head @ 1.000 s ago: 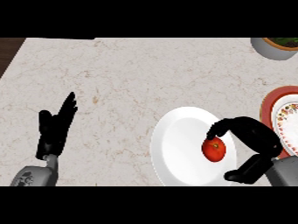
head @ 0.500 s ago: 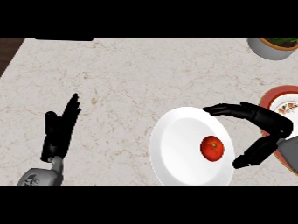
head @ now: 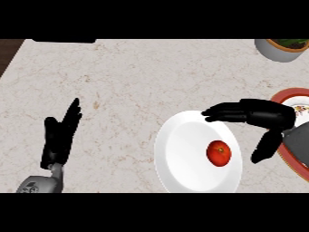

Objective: Pick the tomato from the plate and place it in the plate

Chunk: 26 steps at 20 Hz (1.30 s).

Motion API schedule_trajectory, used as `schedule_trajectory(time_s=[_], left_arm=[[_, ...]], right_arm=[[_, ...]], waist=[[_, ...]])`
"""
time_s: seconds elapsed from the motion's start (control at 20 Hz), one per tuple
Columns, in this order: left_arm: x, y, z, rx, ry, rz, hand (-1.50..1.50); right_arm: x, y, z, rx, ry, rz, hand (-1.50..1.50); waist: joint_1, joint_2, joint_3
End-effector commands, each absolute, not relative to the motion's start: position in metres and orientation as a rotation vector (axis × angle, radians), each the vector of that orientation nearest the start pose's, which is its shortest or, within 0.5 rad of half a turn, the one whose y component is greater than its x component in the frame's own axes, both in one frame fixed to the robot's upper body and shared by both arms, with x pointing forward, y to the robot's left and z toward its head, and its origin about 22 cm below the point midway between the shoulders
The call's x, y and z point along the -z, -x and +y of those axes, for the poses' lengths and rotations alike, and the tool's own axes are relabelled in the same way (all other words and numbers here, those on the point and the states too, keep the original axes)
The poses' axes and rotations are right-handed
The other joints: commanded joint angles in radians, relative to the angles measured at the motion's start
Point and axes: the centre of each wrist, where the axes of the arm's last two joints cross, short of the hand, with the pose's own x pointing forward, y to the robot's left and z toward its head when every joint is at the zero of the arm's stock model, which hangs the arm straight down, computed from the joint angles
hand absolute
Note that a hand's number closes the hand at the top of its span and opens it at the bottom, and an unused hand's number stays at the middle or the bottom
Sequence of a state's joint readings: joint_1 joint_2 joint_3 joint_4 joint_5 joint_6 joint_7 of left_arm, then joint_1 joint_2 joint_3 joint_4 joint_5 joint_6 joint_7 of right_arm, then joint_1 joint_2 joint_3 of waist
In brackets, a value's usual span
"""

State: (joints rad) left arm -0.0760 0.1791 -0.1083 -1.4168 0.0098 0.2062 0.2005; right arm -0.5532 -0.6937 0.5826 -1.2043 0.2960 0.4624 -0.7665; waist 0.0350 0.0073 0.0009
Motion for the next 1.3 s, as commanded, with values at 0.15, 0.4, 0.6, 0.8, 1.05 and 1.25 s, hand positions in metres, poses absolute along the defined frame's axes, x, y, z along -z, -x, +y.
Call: schedule_trajectory(time_s=[0.15, 0.4, 0.6, 0.8, 1.05, 1.25], left_arm=[[0.011, -0.254, 0.252, 0.046, -0.224, -1.291, 0.0], [0.014, -0.257, 0.243, 0.036, -0.24, -1.277, 0.0], [0.01, -0.26, 0.256, 0.037, -0.25, -1.275, 0.0], [0.004, -0.244, 0.253, 0.032, -0.258, -1.297, 0.0], [0.013, -0.239, 0.233, 0.041, -0.253, -1.292, 0.0], [0.015, -0.246, 0.258, 0.042, -0.226, -1.292, 0.0]], right_arm=[[-0.055, -0.352, -0.26, -1.887, -0.503, -1.457, -1.5], [-0.045, -0.356, -0.234, -1.919, -0.506, -1.427, -1.5], [-0.018, -0.35, -0.233, -1.926, -0.506, -1.427, -1.5], [-0.038, -0.36, -0.251, -1.946, -0.526, -1.434, -1.5], [-0.026, -0.352, -0.231, -1.956, -0.531, -1.416, -1.5], [-0.006, -0.352, -0.223, -1.965, -0.511, -1.375, -1.5]], waist=[[-0.013, -0.003, -0.001], [-0.022, -0.004, -0.001], [-0.024, -0.004, -0.001], [-0.022, -0.007, -0.001], [-0.028, -0.008, -0.001], [-0.025, -0.006, -0.001]])
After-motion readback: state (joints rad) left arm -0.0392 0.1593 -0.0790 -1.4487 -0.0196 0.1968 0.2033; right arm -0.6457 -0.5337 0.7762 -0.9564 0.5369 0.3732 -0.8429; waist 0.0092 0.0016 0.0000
